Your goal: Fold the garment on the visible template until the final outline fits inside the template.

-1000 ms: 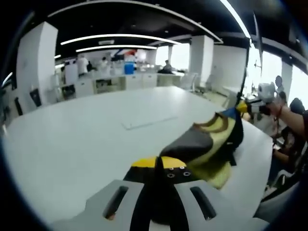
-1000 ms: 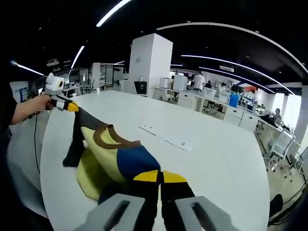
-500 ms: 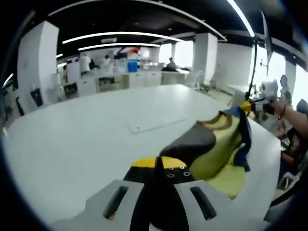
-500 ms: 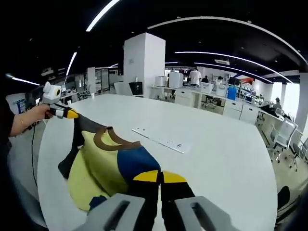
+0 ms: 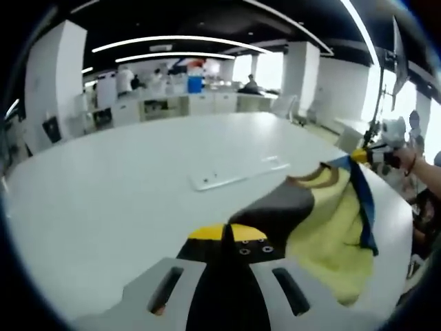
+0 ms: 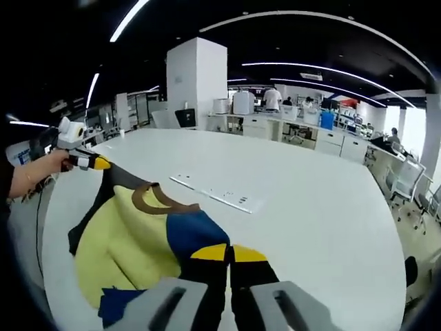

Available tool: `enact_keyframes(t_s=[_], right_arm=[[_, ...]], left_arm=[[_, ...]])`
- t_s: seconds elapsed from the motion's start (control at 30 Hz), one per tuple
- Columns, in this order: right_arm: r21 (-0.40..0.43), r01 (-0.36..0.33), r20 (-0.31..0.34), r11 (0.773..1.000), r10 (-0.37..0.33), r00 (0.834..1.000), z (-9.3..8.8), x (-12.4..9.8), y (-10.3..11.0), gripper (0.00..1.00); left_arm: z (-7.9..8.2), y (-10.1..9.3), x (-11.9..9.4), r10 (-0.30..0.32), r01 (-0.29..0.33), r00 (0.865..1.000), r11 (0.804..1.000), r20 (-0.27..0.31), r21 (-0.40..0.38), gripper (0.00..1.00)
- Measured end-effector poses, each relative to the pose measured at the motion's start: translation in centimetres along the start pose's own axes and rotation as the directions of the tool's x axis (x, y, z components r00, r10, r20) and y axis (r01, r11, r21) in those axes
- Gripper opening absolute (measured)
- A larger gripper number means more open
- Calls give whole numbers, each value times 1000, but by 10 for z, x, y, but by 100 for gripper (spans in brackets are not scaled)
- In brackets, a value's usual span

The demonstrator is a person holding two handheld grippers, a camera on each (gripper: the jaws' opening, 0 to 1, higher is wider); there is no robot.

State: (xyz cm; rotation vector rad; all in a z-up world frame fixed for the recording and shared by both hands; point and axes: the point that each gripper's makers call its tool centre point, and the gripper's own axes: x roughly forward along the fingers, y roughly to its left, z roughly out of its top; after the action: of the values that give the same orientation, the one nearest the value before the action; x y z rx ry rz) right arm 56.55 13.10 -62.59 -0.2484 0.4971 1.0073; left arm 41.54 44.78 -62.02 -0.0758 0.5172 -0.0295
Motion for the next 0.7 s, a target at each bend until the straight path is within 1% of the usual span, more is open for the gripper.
enact_keyframes(t_s=[0.1, 0.23, 0.27, 0.33, 0.43, 0.5, 0.53, 0.63, 0.7], right_arm=[[25, 6, -10, 1000, -6, 1000, -3, 10, -7, 0], [34, 11, -23, 999, -10, 1000, -6, 24, -12, 0], [46, 18, -30, 999, -17, 999, -9, 28, -15, 0], [78, 7, -34, 997, -4, 999, -13, 36, -16, 0], [92, 10, -52, 996, -5, 999, -20, 43, -19, 0], [113, 20, -75, 993, -11, 997, -26, 48, -22, 0], [116, 21, -76, 993, -12, 997, -27, 50, -23, 0], [132, 32, -96, 991, -19, 995, -32, 57, -25, 0], [126, 46, -119, 991, -31, 992, -37, 62, -26, 0]], left_arm=[[-4, 4, 14, -4, 4, 1000, 1000, -24, -2, 0], [-10, 9, 28, -5, 4, 999, 1000, -49, -7, 0], [-13, 11, 33, -7, 5, 998, 1000, -59, -19, 0], [-19, 13, 40, -13, 9, 997, 998, -77, -59, 0], [-31, 18, 50, -18, 9, 993, 997, -116, -79, 0], [-36, 19, 55, -24, 12, 991, 996, -129, -89, 0], [-38, 20, 58, -22, 10, 991, 996, -133, -92, 0], [-46, 21, 65, -22, 8, 984, 997, -174, -83, 0], [-50, 21, 71, -19, 7, 980, 998, -200, -61, 0]])
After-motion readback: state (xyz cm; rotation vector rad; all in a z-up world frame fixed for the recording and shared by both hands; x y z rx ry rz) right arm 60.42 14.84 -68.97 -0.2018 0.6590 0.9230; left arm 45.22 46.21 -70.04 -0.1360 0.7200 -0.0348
